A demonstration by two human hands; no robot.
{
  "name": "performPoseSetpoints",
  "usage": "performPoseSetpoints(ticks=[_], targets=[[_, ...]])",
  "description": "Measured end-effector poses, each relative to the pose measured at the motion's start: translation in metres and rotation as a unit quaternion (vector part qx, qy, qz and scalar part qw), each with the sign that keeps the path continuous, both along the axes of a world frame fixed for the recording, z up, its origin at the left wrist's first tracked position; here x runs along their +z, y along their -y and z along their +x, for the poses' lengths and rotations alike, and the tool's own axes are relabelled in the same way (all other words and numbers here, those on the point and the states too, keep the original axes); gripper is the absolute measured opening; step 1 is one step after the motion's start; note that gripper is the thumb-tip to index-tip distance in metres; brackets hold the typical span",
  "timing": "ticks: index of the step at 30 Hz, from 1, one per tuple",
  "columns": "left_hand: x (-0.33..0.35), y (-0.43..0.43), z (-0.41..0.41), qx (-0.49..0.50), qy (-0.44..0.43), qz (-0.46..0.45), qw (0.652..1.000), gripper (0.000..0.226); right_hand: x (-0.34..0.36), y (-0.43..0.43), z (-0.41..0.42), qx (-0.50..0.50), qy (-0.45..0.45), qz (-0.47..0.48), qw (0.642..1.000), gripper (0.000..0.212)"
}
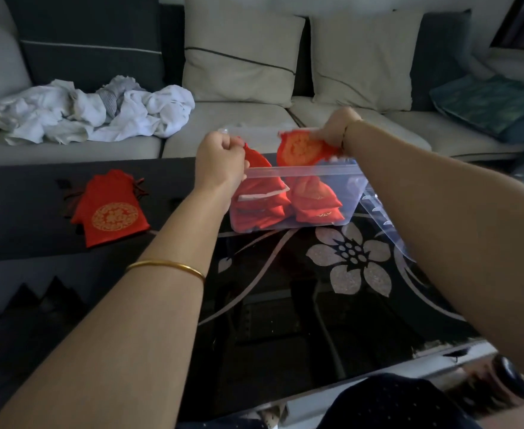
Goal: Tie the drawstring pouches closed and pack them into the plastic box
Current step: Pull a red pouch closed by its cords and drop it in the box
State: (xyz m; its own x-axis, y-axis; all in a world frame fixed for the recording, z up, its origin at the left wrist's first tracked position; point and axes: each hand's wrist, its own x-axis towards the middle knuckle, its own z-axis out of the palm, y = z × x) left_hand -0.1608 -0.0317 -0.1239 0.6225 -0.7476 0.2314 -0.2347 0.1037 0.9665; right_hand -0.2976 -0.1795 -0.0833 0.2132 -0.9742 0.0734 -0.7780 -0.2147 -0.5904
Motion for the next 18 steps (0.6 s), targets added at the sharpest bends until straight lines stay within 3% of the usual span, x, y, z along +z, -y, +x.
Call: performPoseSetpoints(ticks=[2,5,11,15,18], targets=[[0.000,-0.001,0.002,0.006,0.009,-0.001,1.000,0.024,-0.009,-0.007,-0.002,-0.018,-0.143,-0.037,0.989,0.034],[0.000,-0.005,0.005,0.017,0.004,-0.007,1.000,0.025,-0.007,-0.014,-0.004,0.001,-0.164,-0.085,0.983,0.014],[-0.014,-0.021,0.031,0.053,-0.017,0.022,0.998,0.020,0.016,-0.063,0.037,0.091,0.010,-0.168,0.982,0.026],[-0.033,-0.050,0.060,0.073,-0.011,0.074,0.994,0.020,0.008,-0.124,0.092,0.193,0.076,-0.134,0.969,0.025],[-0.044,-0.072,0.093,0.097,-0.004,0.122,0.988,0.021,-0.013,-0.153,0.135,0.249,0.104,-0.052,0.962,0.024]])
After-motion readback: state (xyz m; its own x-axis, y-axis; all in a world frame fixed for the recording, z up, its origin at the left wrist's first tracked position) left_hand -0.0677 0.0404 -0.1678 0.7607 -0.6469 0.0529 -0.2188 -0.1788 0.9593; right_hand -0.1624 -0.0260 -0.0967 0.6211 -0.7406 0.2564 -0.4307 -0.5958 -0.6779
